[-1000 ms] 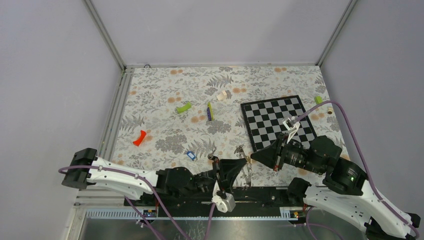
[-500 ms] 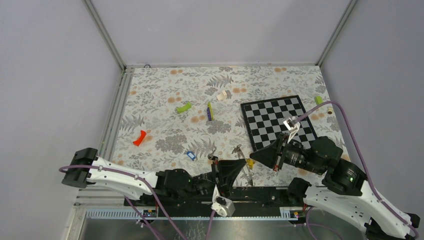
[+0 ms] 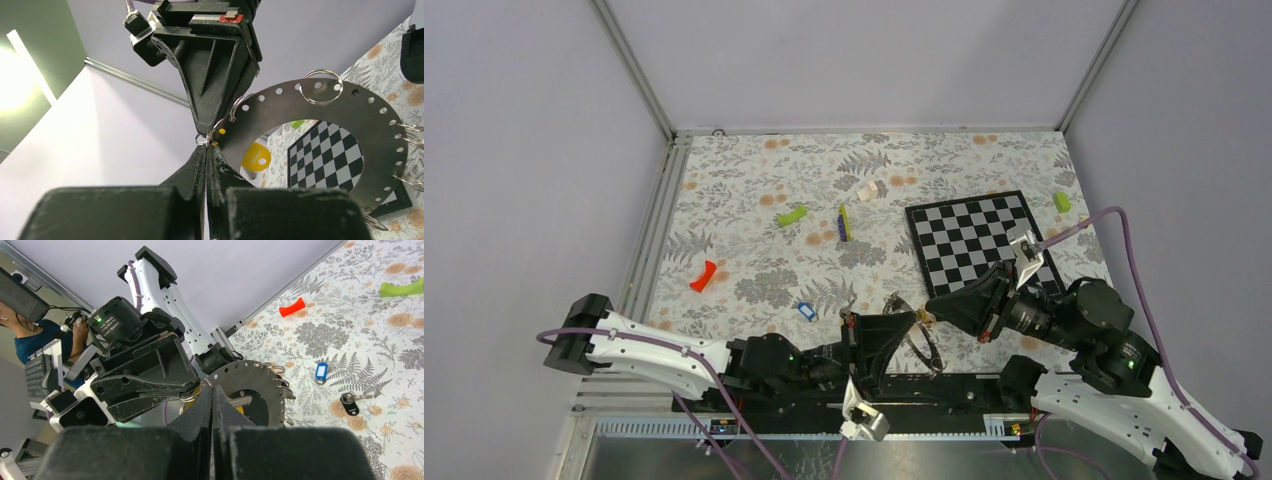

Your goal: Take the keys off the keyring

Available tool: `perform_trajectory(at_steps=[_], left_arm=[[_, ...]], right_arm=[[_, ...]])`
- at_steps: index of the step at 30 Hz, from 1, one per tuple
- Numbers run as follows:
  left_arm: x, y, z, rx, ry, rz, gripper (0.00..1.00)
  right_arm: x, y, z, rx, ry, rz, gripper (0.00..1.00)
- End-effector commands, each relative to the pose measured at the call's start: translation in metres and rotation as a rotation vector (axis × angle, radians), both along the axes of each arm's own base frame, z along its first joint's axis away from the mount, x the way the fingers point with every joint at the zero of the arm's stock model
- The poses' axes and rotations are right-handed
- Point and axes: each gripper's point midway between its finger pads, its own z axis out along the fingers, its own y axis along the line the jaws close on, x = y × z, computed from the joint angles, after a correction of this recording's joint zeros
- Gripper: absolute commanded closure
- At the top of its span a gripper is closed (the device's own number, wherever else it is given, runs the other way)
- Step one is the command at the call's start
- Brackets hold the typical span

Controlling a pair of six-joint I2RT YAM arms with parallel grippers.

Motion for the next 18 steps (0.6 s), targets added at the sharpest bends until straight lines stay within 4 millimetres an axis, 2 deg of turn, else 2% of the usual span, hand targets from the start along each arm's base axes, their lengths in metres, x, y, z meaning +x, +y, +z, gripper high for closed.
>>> perform_trajectory(at_steps=[1,7,18], left_arm=[[-0.009,0.017,0.058,-0.157,-0.044,-0.031,1.00],[-0.008,0.017,0.060,-0.170,-0.054,-0.017,1.00],[-0.011,0.016,0.066,-0.168,-0.092,-0.012,1.00]], right_arm=[[0.003,-0.006,0.020,0.064,-0.090,-0.034,1.00],[0.004,-0.007,0.022,0.106,-0.077,-0.044,1.00],[0.007,0.002,0.002,0.056,0.003,-0.028,1.00]])
